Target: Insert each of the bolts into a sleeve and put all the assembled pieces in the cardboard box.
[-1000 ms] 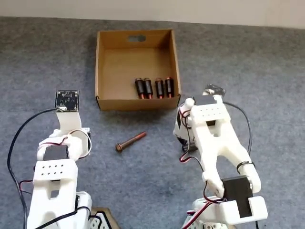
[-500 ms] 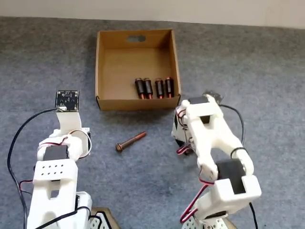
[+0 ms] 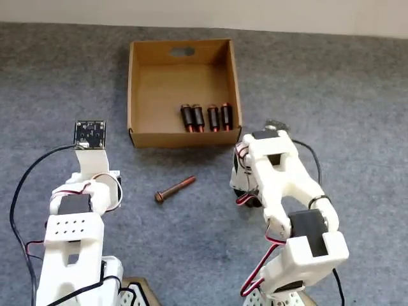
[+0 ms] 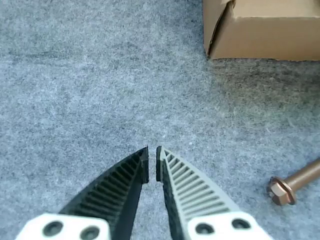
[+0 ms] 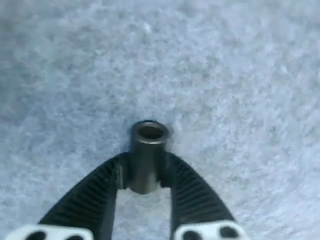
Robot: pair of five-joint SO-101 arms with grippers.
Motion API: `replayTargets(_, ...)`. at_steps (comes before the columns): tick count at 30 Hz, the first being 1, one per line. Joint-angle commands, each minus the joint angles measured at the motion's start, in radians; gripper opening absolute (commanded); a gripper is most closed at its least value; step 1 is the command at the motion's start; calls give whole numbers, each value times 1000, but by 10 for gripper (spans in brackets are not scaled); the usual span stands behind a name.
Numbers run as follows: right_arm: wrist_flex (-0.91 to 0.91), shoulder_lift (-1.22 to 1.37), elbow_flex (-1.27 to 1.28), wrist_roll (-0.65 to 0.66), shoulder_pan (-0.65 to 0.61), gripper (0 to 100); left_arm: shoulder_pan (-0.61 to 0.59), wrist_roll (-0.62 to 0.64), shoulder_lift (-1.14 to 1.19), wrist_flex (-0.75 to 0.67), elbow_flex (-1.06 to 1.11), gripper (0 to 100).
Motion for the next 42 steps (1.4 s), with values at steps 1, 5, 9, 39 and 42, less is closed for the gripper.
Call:
replayTargets(1,-7,-2,-33,63,4,3,15,-3,1,-15,-15,56)
replayTargets(5,-10,-19,-28,69,-4,6,15,-3,1,-17,-15,56)
replayTargets(9,-7,-128,13,190,-68,6,15,-3,1,-17,-15,56)
replayTargets(39,-252,-384,375,594,-133,144,15,-3,4,-17,-15,56)
replayTargets(42,-251,-384,375,595,-133,146,15,-3,4,-17,-15,56)
